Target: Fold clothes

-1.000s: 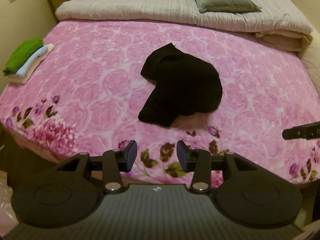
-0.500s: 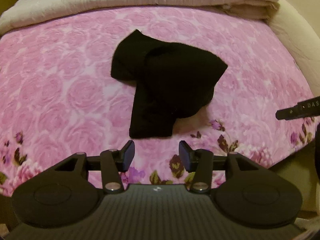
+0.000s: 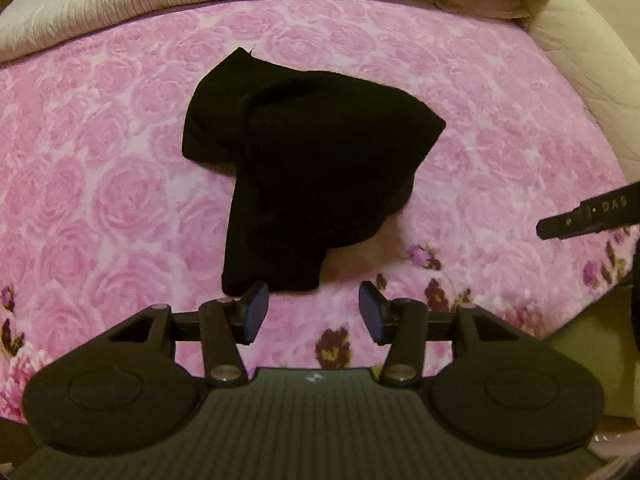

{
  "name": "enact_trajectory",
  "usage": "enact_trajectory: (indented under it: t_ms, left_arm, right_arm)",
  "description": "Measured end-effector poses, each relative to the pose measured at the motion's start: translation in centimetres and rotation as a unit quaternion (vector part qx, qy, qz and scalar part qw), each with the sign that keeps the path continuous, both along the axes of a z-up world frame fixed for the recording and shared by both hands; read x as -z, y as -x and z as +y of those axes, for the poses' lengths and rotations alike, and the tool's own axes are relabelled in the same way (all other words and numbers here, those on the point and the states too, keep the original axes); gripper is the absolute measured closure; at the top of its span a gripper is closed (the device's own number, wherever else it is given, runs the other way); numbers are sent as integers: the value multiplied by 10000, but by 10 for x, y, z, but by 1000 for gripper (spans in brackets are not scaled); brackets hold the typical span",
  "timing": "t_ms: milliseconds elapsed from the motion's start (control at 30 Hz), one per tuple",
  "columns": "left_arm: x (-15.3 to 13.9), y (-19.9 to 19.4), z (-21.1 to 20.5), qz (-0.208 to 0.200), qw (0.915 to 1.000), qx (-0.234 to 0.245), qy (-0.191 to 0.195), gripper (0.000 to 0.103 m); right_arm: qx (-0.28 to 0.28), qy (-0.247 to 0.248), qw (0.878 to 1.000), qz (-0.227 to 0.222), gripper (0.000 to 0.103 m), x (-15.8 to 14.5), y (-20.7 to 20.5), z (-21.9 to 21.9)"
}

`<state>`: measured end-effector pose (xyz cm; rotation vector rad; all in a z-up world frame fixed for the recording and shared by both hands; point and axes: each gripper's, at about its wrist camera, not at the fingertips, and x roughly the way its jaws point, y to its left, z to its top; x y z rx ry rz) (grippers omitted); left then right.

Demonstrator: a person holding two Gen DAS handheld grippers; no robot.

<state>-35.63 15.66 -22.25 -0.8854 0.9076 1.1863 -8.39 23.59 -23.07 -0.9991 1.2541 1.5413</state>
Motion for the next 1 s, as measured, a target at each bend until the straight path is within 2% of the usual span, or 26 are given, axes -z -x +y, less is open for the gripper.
enact_trajectory:
  t_ms: [133,367,467,600,667,700,733,867,933,1000]
  left_arm:
    - [4,-23,11,44,9999,63,-110,57]
    - [10,-63,30,122,9993,174,-303,56]
    - [12,-78,56,243,9985,198,-454,54]
    - [20,-74,72,326,9980,151,-523,55]
    - [24,-72,80,365,9977,127,-552,71]
    - [26,-71,84,385,9976,116,-567,96]
    - [28,-70,88,404,9974,104,-581,95]
    - [-7,-18,98,-208,9939,-318,-1030,96]
    - [-37,32,111,-449,9864,-706,-1417,96]
    - [-60,96,119,-443,9750,-1312,-1738,96]
  right_arm:
    - [-150,-33,9999,57,61,2,-11,17]
    - [20,191,9998,61,61,16,-43,30]
    - [39,195,9998,77,61,15,-49,34]
    - [-37,204,9998,52,61,15,-44,36]
    - [-32,219,9997,35,61,17,-42,37]
    - [-12,238,9997,30,61,17,-40,37]
    - [2,246,9997,14,61,18,-38,37]
    - [86,232,9997,-66,61,18,-23,37]
    - [133,216,9996,-109,61,18,-13,38]
    - [180,194,9995,-152,61,18,1,38]
